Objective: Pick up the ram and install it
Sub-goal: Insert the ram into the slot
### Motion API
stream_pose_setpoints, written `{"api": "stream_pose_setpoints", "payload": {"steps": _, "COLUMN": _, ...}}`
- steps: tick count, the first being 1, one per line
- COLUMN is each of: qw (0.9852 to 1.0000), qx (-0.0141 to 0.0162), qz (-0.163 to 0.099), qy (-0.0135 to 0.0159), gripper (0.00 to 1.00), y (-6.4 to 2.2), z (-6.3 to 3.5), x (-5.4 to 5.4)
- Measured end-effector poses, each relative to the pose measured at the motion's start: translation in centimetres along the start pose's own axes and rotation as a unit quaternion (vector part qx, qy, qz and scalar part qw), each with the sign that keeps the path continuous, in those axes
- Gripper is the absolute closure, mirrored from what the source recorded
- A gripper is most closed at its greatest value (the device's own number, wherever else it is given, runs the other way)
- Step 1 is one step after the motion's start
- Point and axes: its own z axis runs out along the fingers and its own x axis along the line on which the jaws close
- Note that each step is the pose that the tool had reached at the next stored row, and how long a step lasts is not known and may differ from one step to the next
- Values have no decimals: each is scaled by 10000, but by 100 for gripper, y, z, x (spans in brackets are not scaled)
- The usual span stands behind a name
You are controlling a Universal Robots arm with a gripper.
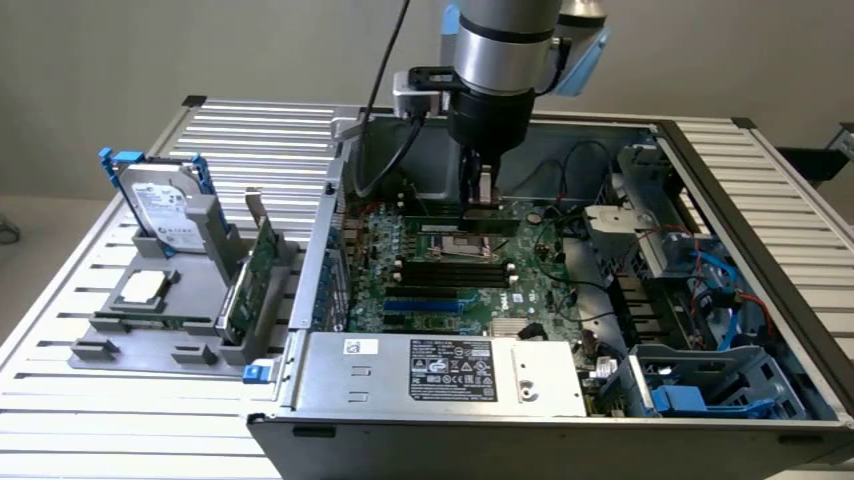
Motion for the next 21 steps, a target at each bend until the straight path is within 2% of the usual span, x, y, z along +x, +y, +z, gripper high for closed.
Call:
{"api": "stream_pose_setpoints", "payload": {"steps": 12, "qw": 10000, "qx": 0, "qz": 60, "qy": -2, "gripper": 87, "y": -15, "z": 219, "x": 7}}
{"api": "stream_pose_setpoints", "payload": {"steps": 21, "qw": 9999, "qx": -2, "qz": 163, "qy": -5, "gripper": 87, "y": -20, "z": 383, "x": 54}}
